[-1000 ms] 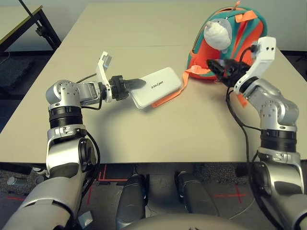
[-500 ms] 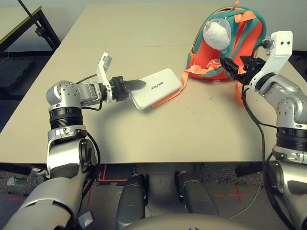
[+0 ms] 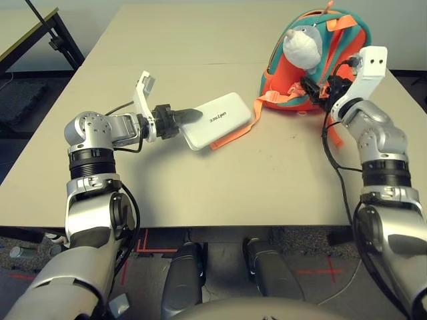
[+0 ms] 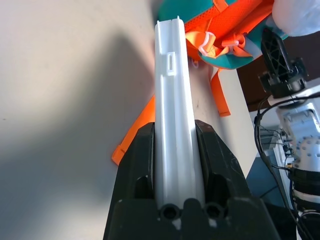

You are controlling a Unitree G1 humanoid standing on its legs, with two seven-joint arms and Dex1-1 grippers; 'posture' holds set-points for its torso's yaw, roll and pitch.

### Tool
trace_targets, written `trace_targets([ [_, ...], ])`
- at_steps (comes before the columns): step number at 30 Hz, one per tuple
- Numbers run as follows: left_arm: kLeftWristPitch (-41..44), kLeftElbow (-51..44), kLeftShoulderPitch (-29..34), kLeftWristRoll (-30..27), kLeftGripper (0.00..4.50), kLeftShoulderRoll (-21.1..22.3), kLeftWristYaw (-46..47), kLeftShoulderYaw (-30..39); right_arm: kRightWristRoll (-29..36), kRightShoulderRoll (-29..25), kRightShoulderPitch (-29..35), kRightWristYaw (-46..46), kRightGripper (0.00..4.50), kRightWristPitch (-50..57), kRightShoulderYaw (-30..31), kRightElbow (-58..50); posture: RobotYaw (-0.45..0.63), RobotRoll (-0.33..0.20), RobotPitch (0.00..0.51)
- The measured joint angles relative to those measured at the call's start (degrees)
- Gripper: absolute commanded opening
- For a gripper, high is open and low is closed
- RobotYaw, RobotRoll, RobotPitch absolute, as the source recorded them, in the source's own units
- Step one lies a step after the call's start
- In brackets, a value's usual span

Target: Put the pencil case into the backpack and zip it.

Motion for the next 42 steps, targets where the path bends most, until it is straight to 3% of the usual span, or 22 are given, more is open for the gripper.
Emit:
trace_targets([
  [10,0.2,-1.7,0.7,0.0,1.02,-0.5,0.9,1.0,-0.9,1.7,-0.5,1.2,4.5,-5.6,0.0,5.6,-0.14,0.0,0.129],
  [24,0.0,-1.3,0.8,0.0,1.02,-1.7,0.7,-0.5,-0.7,1.7,7.3,2.9,4.5,-0.4,0.1,-8.1,-0.18,0.0,0.129],
  [25,0.0,-1.3,0.8,0.0,1.02,-1.7,0.7,-0.6,-0.8,1.7,7.3,2.6,4.31,-0.4,0.1,-8.0,-0.18,0.0,0.129],
  [26,0.0,-1.1,0.8,0.0,1.02,-1.7,0.6,-0.8,-0.9,1.7,7.3,2.2,4.5,-0.4,0.1,-7.9,-0.18,0.0,0.128],
  [35,-0.5,-1.0,0.8,0.0,1.02,-1.8,0.1,-1.2,-1.2,2.2,1.5,-0.1,4.5,-4.3,-0.1,2.1,-0.16,0.0,0.12],
  [38,-0.5,-1.0,0.8,0.0,1.02,-1.8,0.1,-1.2,-1.2,2.3,-0.3,-0.4,3.95,-6.6,-0.2,5.9,-0.16,0.0,0.121],
  [42,-0.5,-1.0,0.8,0.0,1.02,-1.8,0.1,-1.2,-1.2,2.3,-1.5,-0.3,2.4,-8.3,-0.3,8.6,-0.15,0.0,0.122],
])
